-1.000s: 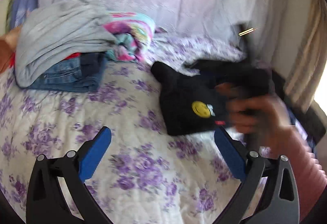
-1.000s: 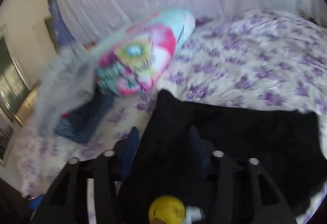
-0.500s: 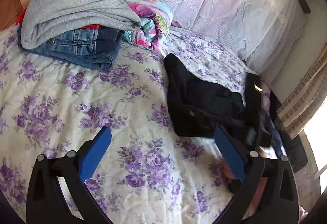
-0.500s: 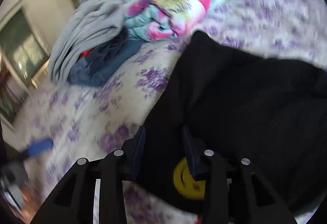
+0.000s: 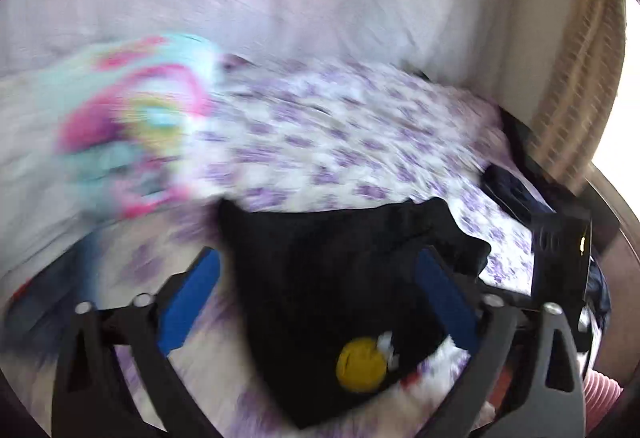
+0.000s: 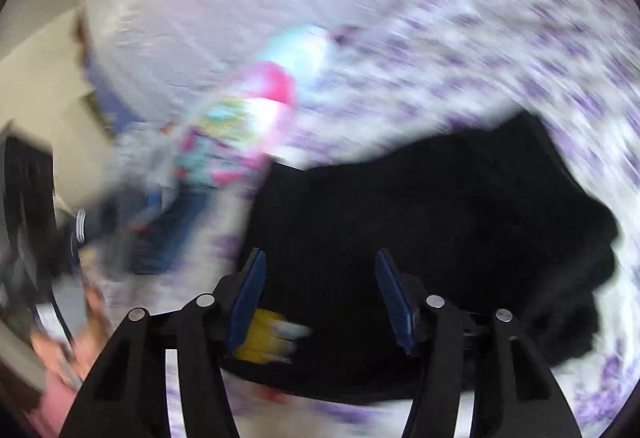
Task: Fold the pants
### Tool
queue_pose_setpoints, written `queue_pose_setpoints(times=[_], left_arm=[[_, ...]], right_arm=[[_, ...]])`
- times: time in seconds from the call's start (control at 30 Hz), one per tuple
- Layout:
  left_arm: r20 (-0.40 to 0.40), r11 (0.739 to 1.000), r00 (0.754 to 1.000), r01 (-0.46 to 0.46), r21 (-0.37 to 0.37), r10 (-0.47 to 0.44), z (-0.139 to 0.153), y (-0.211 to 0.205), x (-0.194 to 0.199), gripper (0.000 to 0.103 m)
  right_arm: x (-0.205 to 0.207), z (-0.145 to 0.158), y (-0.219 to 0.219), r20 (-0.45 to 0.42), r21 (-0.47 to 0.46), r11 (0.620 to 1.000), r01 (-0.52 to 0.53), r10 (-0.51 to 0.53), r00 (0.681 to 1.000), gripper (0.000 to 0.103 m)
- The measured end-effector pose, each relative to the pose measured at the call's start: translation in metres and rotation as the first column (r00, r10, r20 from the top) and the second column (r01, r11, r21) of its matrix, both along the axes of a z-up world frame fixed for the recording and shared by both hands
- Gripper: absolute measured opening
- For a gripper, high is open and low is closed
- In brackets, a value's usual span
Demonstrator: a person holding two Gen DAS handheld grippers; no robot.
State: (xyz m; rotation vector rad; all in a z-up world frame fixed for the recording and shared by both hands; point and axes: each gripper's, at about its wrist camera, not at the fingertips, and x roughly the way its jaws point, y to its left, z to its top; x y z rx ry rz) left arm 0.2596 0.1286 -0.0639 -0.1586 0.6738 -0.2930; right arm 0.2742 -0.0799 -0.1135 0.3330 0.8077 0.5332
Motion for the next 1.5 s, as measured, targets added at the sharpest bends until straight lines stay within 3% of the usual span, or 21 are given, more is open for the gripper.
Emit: queue_pose_setpoints(times=[0.03,0.07,0.1,0.13,0.17,0.2,0.23,0.3,0.37,0.4,0.43,0.5,0.57,0.7,0.8,0.87,1.0,1.1,1.5], left_arm=[[-0.038,1.000,0.999,0.012,-0.004,-0.012,-0.010,-0.003,0.016,0.066],[-0.105,1.000,0.994,0.019,-0.006,-0.019,-0.028,-0.003,0.040,0.063],[-0.186,0.999,0.982,-0.020,0.028,0.025,-0.053,0.001,0.064,0.049],[-0.236,0.998,0.970,-0.050,0.045,0.059,-0.070,0.009,0.077,0.024],[-0.276,0.997,0.958,-0.081,-0.018,0.073,-0.084,0.027,0.087,0.015],[-0.292,0.989,0.954,-0.102,-0.111,0.066,-0.085,0.043,0.087,0.011],[-0.331,0.965,0.942,-0.141,-0.222,0.061,-0.085,0.061,0.087,0.011],[-0.347,0.938,0.932,-0.211,-0.274,0.108,-0.074,0.081,0.078,0.011],[-0.294,0.952,0.936,-0.250,-0.179,0.191,-0.054,0.083,0.056,0.034],[-0.245,0.959,0.939,-0.270,-0.088,0.242,-0.040,0.078,0.038,0.070],[-0.203,0.959,0.942,-0.282,-0.042,0.268,-0.031,0.073,0.021,0.089],[-0.119,0.957,0.949,-0.291,0.021,0.291,-0.012,0.058,-0.015,0.091],[-0.092,0.964,0.959,-0.264,0.042,0.267,0.001,0.044,-0.046,0.095],[-0.016,0.946,0.953,-0.297,0.129,0.302,0.013,-0.002,-0.117,0.099],[0.026,0.925,0.939,-0.342,0.165,0.343,0.003,-0.027,-0.151,0.099],[0.010,0.917,0.936,-0.347,0.195,0.352,-0.006,-0.038,-0.165,0.099],[0.017,0.918,0.943,-0.326,0.227,0.331,-0.009,-0.056,-0.190,0.099],[0.010,0.928,0.950,-0.307,0.210,0.312,-0.010,-0.063,-0.202,0.099],[0.000,0.939,0.964,-0.258,0.228,0.265,-0.015,-0.083,-0.218,0.099]], right_arm=[[0.001,-0.009,-0.011,-0.023,0.025,1.000,0.008,-0.008,1.000,0.036],[0.001,-0.013,-0.020,-0.037,0.051,0.999,0.011,-0.010,0.999,0.034],[0.001,-0.013,-0.025,-0.051,0.079,0.997,0.022,-0.018,0.999,0.035],[-0.001,-0.010,-0.037,-0.067,0.116,0.992,0.045,-0.037,0.997,0.038],[-0.002,-0.007,-0.042,-0.066,0.138,0.989,0.053,-0.044,0.997,0.040],[-0.003,-0.004,-0.048,-0.056,0.159,0.986,0.057,-0.049,0.997,0.044],[-0.004,-0.002,-0.052,-0.047,0.172,0.983,0.057,-0.050,0.998,0.045],[-0.002,-0.008,-0.054,-0.079,0.129,0.989,0.069,-0.060,0.995,0.045],[-0.012,-0.006,-0.054,-0.086,0.109,0.990,0.093,-0.084,0.993,0.046],[-0.017,-0.001,-0.053,-0.067,0.089,0.991,0.097,-0.092,0.994,0.055],[-0.025,0.005,-0.053,-0.037,0.063,0.993,0.105,-0.103,0.994,0.061],[-0.046,0.019,-0.051,0.040,-0.002,0.988,0.152,-0.152,0.988,0.067],[-0.070,0.030,-0.044,0.123,-0.084,0.981,0.177,-0.166,0.978,0.075],[-0.112,0.036,-0.028,0.243,-0.241,0.942,0.233,-0.174,0.954,0.095],[-0.139,0.031,-0.027,0.273,-0.313,0.903,0.296,-0.213,0.938,0.099],[-0.156,0.029,-0.027,0.268,-0.380,0.867,0.322,-0.230,0.935,0.099],[-0.182,0.028,-0.033,0.259,-0.412,0.853,0.321,-0.228,0.939,0.099],[-0.196,0.028,-0.037,0.268,-0.410,0.850,0.330,-0.233,0.935,0.099],[-0.217,0.026,-0.035,0.267,-0.420,0.858,0.296,-0.196,0.944,0.099]])
